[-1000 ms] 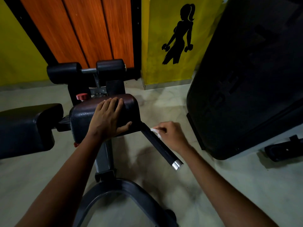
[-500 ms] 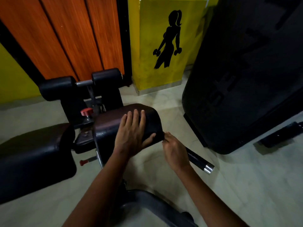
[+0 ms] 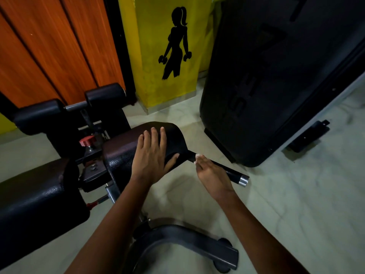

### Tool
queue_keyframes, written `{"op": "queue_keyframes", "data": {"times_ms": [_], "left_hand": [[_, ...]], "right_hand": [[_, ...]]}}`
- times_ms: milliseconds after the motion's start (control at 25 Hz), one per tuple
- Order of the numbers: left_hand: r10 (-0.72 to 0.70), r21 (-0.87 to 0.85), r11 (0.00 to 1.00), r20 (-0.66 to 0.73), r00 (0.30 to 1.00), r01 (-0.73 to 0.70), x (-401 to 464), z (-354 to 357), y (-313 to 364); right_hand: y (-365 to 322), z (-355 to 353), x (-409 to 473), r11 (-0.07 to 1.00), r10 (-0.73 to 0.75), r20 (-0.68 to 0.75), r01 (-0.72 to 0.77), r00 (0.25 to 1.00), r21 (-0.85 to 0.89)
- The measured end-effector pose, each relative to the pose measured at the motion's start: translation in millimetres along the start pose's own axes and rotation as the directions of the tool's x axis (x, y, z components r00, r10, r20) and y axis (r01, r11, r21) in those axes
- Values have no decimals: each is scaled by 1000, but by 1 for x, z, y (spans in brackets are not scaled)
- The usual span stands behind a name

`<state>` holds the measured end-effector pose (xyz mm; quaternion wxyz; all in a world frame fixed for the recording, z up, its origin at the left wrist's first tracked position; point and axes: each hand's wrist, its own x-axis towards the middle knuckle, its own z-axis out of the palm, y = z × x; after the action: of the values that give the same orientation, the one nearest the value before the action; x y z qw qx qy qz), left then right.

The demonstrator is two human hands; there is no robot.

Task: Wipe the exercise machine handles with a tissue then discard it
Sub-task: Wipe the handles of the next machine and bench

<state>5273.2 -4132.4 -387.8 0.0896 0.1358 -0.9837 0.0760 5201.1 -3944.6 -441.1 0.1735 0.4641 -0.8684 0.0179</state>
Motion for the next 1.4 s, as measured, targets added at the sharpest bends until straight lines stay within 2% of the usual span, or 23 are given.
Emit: {"op": "queue_keyframes", "data": {"times_ms": [240, 480, 680, 760, 840, 960, 1080, 1240, 1400], "left_hand": [[-7, -7, 1000, -8, 1000, 7, -1, -1, 1], [-6, -15, 1000, 9, 1000, 6, -2, -5, 1], [-5, -13, 1000, 20, 1000, 5, -2, -7, 2], [-5, -19, 1000, 23, 1000, 5, -2, -7, 2], [-3, -26, 1000, 32, 999, 4, -2, -7, 1], [3, -27, 1000, 30, 1000, -2, 0, -4, 1], [4, -28, 1000, 9, 1000, -4, -1, -2, 1], [-2, -2, 1000, -19, 1000, 2, 1, 1, 3], [-6, 30, 1000, -39, 999, 7, 2, 2, 3]], "right_hand": [[22, -11, -33, 997, -51, -97, 45, 994, -62], [40, -35, -64, 989, -101, -55, 94, 993, -111], [52, -47, -82, 989, -106, -97, 94, 990, -116], [56, -55, -89, 995, -57, -41, 54, 998, -81], [59, -60, -82, 1000, 28, -47, -29, 998, -13], [55, -53, -31, 963, 141, 5, -139, 990, 230], [41, -34, 30, 870, 167, 162, -223, 973, 441], [27, -13, 72, 802, 166, 334, -324, 928, 501], [31, -10, 89, 776, 138, 379, -338, 915, 532]]}}
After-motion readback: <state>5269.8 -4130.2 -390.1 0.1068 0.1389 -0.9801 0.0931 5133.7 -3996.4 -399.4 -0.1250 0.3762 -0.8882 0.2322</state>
